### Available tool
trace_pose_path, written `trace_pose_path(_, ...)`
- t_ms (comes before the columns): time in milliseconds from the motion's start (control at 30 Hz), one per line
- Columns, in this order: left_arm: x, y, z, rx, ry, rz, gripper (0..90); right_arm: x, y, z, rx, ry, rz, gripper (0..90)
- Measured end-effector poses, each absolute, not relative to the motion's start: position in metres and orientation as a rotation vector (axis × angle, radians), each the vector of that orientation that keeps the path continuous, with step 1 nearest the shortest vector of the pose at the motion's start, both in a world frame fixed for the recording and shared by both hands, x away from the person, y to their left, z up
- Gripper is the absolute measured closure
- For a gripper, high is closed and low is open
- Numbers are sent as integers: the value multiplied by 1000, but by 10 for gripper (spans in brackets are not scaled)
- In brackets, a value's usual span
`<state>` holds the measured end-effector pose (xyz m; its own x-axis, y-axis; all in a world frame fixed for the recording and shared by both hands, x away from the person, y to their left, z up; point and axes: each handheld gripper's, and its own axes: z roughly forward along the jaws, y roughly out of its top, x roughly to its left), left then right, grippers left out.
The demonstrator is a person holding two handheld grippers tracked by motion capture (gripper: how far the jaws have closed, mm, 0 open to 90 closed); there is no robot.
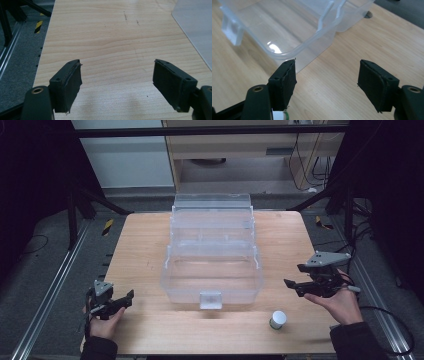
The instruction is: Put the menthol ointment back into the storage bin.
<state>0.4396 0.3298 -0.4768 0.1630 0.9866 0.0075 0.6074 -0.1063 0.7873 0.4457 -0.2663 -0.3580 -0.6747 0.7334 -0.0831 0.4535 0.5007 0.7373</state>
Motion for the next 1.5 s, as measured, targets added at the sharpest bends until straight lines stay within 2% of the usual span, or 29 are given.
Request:
trace_pose_path(567, 442, 328, -480, 1827, 1518, 741, 224, 446, -235, -352, 769, 2615, 823, 324)
trace_pose_path(1500, 446, 325, -480, 1842, 1505, 739, 224, 436, -212, -385, 537, 2906, 493, 347)
